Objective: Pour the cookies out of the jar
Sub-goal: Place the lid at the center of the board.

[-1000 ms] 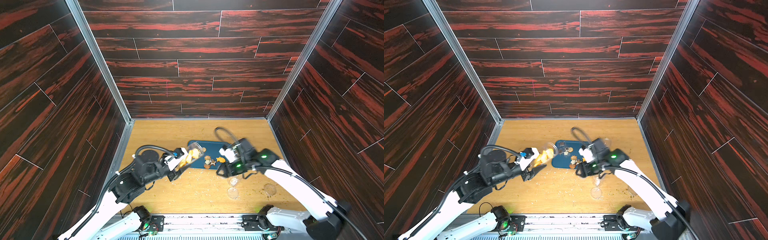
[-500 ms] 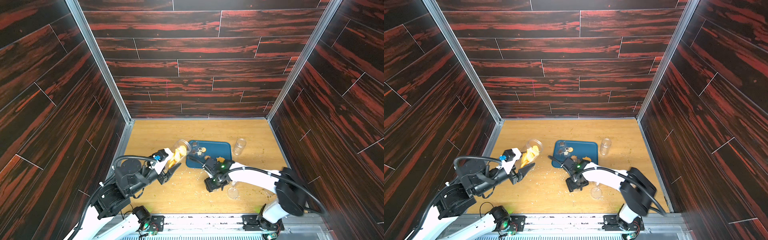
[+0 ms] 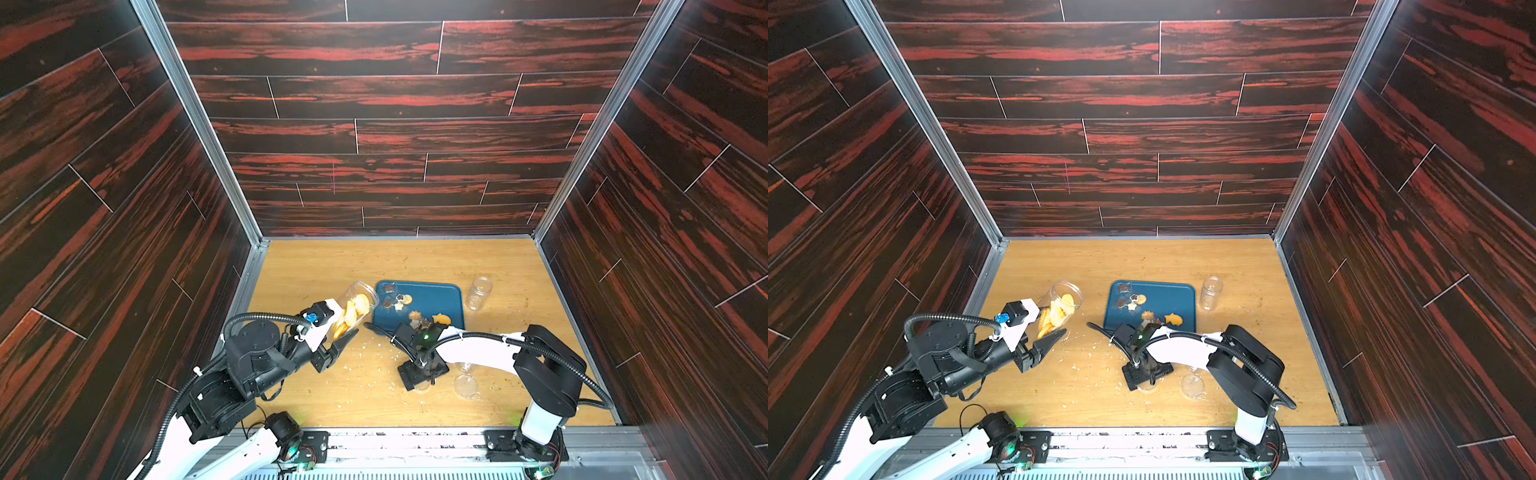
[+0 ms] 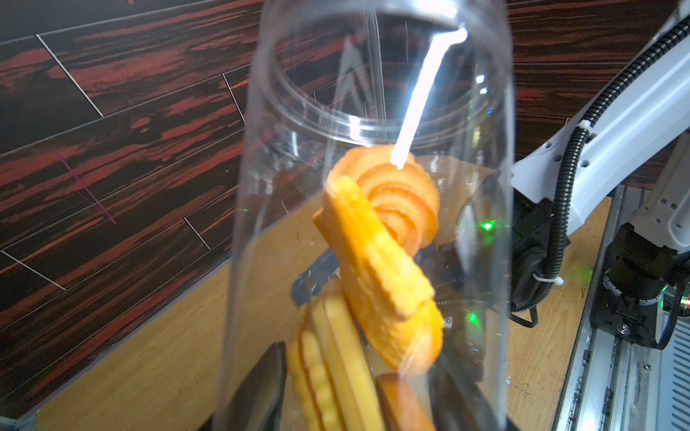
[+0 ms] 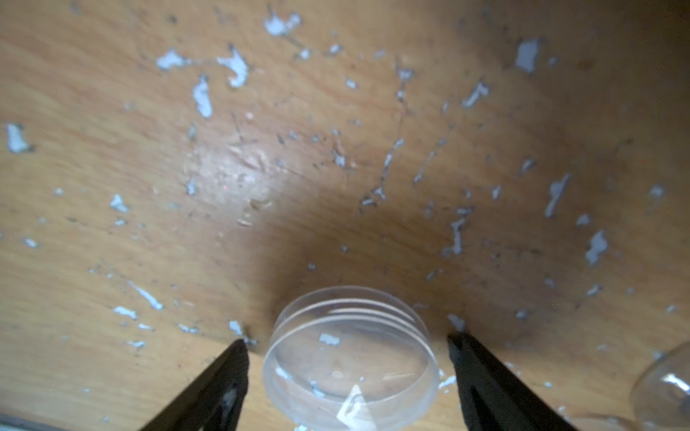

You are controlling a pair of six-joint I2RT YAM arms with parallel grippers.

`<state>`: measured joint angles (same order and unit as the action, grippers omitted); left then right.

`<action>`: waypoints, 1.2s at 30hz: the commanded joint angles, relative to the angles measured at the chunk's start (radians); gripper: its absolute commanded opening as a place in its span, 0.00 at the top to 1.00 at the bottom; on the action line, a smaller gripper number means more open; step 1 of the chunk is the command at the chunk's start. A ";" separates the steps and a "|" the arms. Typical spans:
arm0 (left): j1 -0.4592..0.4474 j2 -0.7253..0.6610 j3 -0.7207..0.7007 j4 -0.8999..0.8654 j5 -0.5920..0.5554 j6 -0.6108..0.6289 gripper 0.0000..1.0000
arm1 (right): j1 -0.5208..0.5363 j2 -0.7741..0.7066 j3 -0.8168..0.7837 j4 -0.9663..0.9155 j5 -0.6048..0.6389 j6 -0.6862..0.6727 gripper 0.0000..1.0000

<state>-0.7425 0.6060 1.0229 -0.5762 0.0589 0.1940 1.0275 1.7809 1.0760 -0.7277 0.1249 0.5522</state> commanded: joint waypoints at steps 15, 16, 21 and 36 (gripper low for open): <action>0.004 -0.074 0.003 0.010 -0.034 -0.013 0.59 | -0.028 -0.224 0.201 -0.122 0.117 -0.047 0.07; 0.004 -0.079 0.001 0.011 -0.037 -0.012 0.59 | -0.037 -0.244 0.210 -0.119 0.120 -0.049 0.07; 0.003 -0.093 -0.018 0.010 -0.036 -0.012 0.59 | -0.102 -0.324 0.280 -0.140 0.111 -0.059 0.07; 0.004 0.018 -0.302 0.221 0.045 0.023 0.60 | -0.378 -0.421 0.617 -0.303 0.082 -0.182 0.07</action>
<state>-0.7425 0.5926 0.7822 -0.4801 0.0704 0.2199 0.6773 1.3846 1.6539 -0.9588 0.2184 0.4072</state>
